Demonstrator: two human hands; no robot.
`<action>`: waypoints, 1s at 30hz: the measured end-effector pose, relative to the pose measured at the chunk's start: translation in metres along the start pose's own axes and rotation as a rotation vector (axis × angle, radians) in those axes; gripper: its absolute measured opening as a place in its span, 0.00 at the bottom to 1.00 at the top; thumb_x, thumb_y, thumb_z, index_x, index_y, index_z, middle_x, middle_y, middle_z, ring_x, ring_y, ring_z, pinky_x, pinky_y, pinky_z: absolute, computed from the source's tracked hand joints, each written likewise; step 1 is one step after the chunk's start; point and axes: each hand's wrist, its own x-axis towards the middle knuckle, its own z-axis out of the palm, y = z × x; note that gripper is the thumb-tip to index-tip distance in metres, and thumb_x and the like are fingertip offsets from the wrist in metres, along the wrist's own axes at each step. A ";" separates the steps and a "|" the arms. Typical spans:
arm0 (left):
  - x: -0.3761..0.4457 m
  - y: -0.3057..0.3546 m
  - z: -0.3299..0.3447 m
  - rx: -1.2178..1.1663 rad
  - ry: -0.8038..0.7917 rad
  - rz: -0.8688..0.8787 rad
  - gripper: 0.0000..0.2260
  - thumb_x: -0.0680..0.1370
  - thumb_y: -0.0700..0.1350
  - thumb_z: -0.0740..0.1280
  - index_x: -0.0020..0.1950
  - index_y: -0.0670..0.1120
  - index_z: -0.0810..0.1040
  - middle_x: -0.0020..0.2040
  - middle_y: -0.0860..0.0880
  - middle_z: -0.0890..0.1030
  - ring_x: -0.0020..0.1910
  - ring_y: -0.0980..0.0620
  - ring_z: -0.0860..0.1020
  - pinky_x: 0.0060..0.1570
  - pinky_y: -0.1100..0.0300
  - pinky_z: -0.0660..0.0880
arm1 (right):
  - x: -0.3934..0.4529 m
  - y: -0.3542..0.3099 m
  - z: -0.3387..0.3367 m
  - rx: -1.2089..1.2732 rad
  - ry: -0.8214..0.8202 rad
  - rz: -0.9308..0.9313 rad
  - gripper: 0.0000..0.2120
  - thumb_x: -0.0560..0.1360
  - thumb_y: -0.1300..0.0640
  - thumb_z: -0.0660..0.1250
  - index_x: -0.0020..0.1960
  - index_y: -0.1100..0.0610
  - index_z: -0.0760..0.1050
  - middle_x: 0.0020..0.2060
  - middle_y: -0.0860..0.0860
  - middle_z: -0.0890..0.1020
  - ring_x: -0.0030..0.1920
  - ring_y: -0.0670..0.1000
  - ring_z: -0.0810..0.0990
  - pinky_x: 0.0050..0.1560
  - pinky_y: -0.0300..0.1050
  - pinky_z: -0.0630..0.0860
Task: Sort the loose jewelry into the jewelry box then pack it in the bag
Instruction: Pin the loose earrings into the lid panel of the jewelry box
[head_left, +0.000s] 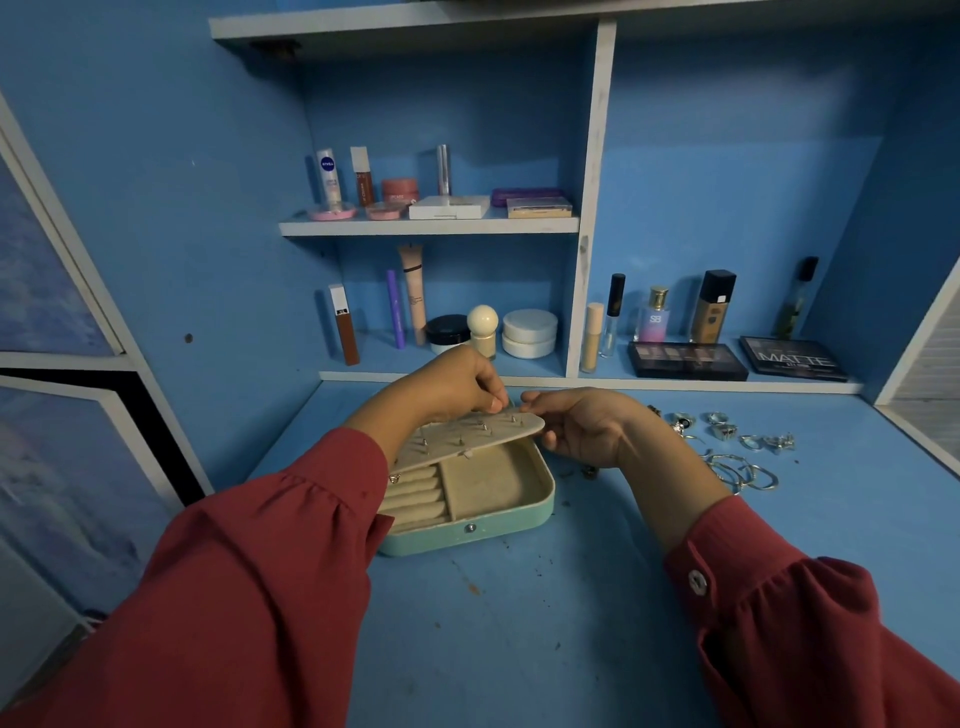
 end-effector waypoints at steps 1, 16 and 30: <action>0.000 0.000 0.000 -0.005 0.007 -0.001 0.05 0.75 0.36 0.69 0.46 0.45 0.82 0.44 0.51 0.82 0.49 0.54 0.79 0.55 0.61 0.73 | 0.000 0.000 0.000 0.002 0.002 0.000 0.06 0.75 0.67 0.64 0.42 0.59 0.73 0.38 0.56 0.79 0.32 0.48 0.76 0.23 0.34 0.72; 0.000 0.002 0.001 -0.002 -0.017 -0.022 0.06 0.77 0.37 0.67 0.52 0.42 0.82 0.46 0.51 0.81 0.46 0.57 0.77 0.53 0.62 0.71 | -0.002 0.001 0.001 -0.013 0.001 -0.012 0.08 0.76 0.67 0.63 0.40 0.58 0.73 0.33 0.54 0.79 0.29 0.46 0.75 0.23 0.33 0.71; -0.004 -0.003 -0.003 -0.112 0.051 -0.026 0.07 0.72 0.36 0.73 0.41 0.48 0.81 0.40 0.53 0.82 0.41 0.59 0.77 0.48 0.64 0.72 | -0.003 0.001 0.001 0.004 0.005 -0.004 0.08 0.76 0.67 0.63 0.40 0.59 0.73 0.32 0.54 0.80 0.28 0.46 0.76 0.24 0.32 0.71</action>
